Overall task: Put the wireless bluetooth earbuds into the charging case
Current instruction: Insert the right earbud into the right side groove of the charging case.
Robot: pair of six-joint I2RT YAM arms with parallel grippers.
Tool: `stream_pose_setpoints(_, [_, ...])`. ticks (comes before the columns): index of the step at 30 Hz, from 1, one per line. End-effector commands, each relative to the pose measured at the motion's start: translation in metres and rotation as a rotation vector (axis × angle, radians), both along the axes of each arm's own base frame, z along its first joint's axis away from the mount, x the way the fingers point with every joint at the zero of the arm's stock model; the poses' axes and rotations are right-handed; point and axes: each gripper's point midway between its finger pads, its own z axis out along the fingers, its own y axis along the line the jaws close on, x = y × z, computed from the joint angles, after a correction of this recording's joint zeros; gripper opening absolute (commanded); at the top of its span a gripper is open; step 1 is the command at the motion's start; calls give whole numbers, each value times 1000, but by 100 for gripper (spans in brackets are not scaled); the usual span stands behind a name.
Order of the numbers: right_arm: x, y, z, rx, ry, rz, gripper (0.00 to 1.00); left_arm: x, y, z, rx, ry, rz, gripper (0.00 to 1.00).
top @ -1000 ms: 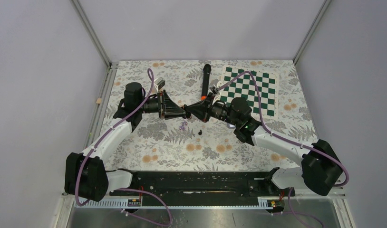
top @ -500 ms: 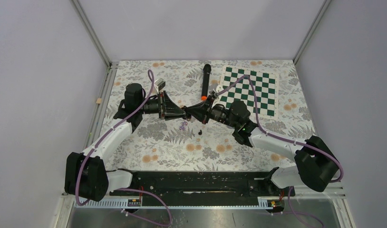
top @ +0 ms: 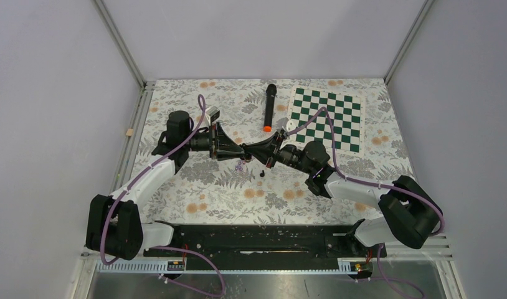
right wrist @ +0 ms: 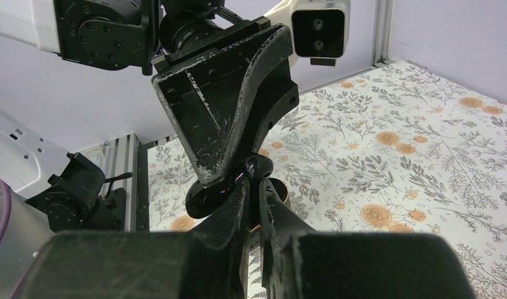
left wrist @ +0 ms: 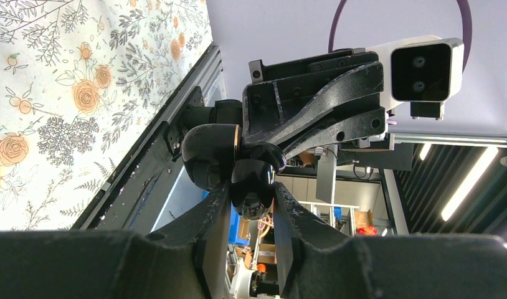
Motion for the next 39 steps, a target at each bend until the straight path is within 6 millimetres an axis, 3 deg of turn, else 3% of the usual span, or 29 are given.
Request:
stream_pose_setpoints(1, [-8,1,4,8,-42,26,9,-2,1,11,-27,-57,-22,0])
stream_pose_setpoints(10, [-12,-1,16,23,-53,33,30,-1,1,6,-18,-50,-20,0])
stream_pose_setpoints(26, [-14,-8,28,38,-72,12,38,0,0,3,-14,-48,-20,0])
stream_pose_setpoints(33, [-12,-15,31,45,-82,-25,51,1,0,1,-12,-46,-20,0])
stream_pose_setpoints(39, [-12,-21,41,28,-70,-29,54,-4,2,-3,15,-46,-44,0])
